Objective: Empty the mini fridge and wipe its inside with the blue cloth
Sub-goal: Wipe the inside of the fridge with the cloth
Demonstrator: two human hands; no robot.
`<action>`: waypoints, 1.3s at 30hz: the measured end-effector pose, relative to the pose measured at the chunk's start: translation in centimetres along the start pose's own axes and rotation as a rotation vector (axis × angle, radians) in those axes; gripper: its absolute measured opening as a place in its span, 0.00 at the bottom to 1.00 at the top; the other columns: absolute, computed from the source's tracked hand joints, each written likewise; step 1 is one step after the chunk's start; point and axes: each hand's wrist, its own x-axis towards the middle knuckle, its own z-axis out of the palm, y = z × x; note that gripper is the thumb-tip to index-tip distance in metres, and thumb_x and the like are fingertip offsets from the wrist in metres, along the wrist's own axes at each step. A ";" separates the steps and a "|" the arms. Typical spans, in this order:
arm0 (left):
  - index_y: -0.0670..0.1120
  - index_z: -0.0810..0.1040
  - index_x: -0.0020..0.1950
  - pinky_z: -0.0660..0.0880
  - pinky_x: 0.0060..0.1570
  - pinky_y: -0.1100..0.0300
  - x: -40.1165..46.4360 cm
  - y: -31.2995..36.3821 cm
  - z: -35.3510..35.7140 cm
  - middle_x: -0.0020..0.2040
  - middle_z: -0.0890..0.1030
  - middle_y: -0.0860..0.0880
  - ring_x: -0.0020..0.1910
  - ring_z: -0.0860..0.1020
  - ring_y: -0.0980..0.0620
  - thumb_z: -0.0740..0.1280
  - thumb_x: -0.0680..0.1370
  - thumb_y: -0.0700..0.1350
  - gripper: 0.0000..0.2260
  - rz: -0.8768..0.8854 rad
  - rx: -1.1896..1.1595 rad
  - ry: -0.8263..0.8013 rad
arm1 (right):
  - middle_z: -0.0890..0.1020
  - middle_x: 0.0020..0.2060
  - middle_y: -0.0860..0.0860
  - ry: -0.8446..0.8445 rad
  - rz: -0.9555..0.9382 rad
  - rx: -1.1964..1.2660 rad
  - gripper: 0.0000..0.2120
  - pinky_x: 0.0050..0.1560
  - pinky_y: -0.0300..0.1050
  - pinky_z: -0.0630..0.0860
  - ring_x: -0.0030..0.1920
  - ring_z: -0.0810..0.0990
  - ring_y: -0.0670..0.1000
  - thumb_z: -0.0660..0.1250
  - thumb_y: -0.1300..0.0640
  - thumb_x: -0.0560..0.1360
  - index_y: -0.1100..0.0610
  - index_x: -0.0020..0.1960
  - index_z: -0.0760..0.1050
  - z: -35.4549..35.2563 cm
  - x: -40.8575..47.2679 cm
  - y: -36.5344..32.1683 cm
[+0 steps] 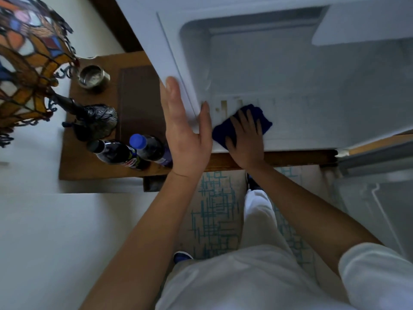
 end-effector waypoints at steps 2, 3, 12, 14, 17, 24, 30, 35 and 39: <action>0.61 0.47 0.81 0.53 0.80 0.60 0.0 0.1 0.0 0.78 0.53 0.37 0.82 0.52 0.43 0.65 0.82 0.31 0.41 0.013 0.002 0.000 | 0.63 0.81 0.59 0.024 0.013 -0.024 0.30 0.81 0.65 0.54 0.82 0.57 0.61 0.57 0.45 0.82 0.58 0.79 0.65 0.1 -1.1 0.2; 0.63 0.47 0.81 0.53 0.80 0.59 0.1 0.2 -0.2 0.78 0.54 0.31 0.81 0.53 0.37 0.65 0.82 0.31 0.42 0.030 0.013 0.006 | 0.63 0.81 0.60 0.026 0.023 -0.037 0.31 0.81 0.66 0.55 0.82 0.58 0.62 0.57 0.44 0.82 0.59 0.79 0.65 0.0 -1.5 0.3; 0.57 0.51 0.79 0.51 0.78 0.70 3.0 1.2 -1.0 0.74 0.55 0.39 0.83 0.50 0.59 0.69 0.79 0.29 0.40 0.109 0.058 0.007 | 0.54 0.81 0.68 0.167 0.330 -0.051 0.43 0.83 0.64 0.50 0.82 0.52 0.67 0.64 0.37 0.80 0.63 0.83 0.54 -2.0 -1.8 4.2; 0.53 0.51 0.78 0.51 0.77 0.71 2.9 1.4 -0.9 0.74 0.55 0.42 0.81 0.54 0.47 0.69 0.79 0.30 0.38 0.080 0.050 0.009 | 0.53 0.81 0.69 0.133 0.385 -0.107 0.40 0.82 0.66 0.50 0.82 0.52 0.69 0.63 0.40 0.81 0.65 0.82 0.56 -2.4 -1.2 5.4; 0.67 0.43 0.81 0.52 0.78 0.67 3.0 1.3 -0.7 0.82 0.53 0.65 0.82 0.49 0.66 0.67 0.81 0.31 0.47 0.126 0.064 0.015 | 0.53 0.81 0.69 0.074 0.422 -0.128 0.37 0.83 0.64 0.48 0.82 0.51 0.69 0.61 0.43 0.83 0.66 0.82 0.55 -2.6 -0.1 5.8; 0.70 0.39 0.79 0.62 0.79 0.53 2.5 1.0 -0.5 0.78 0.46 0.75 0.80 0.58 0.51 0.66 0.82 0.31 0.48 0.127 0.058 -0.016 | 0.48 0.83 0.65 0.022 0.426 -0.016 0.40 0.84 0.59 0.44 0.83 0.46 0.64 0.56 0.41 0.83 0.64 0.83 0.48 -2.1 4.1 3.1; 0.67 0.40 0.80 0.54 0.79 0.65 2.1 0.5 -0.3 0.82 0.50 0.67 0.80 0.48 0.69 0.66 0.81 0.29 0.48 0.121 0.074 0.007 | 0.49 0.83 0.64 0.015 0.307 0.098 0.39 0.83 0.55 0.39 0.84 0.47 0.62 0.53 0.37 0.85 0.64 0.83 0.47 -1.2 6.0 -0.4; 0.66 0.39 0.80 0.53 0.78 0.69 2.0 1.1 -0.3 0.74 0.54 0.39 0.80 0.48 0.70 0.66 0.79 0.28 0.50 0.091 0.071 0.023 | 0.53 0.83 0.63 -0.044 0.145 0.069 0.33 0.83 0.56 0.44 0.83 0.50 0.63 0.54 0.45 0.85 0.63 0.83 0.53 -0.3 5.9 -1.7; 0.68 0.40 0.79 0.53 0.77 0.71 1.9 1.1 -0.4 0.73 0.55 0.38 0.80 0.53 0.56 0.67 0.79 0.28 0.50 0.065 0.044 0.018 | 0.58 0.82 0.61 -0.076 -0.002 0.116 0.28 0.83 0.57 0.45 0.83 0.53 0.62 0.57 0.54 0.83 0.62 0.81 0.62 -0.4 6.0 -2.6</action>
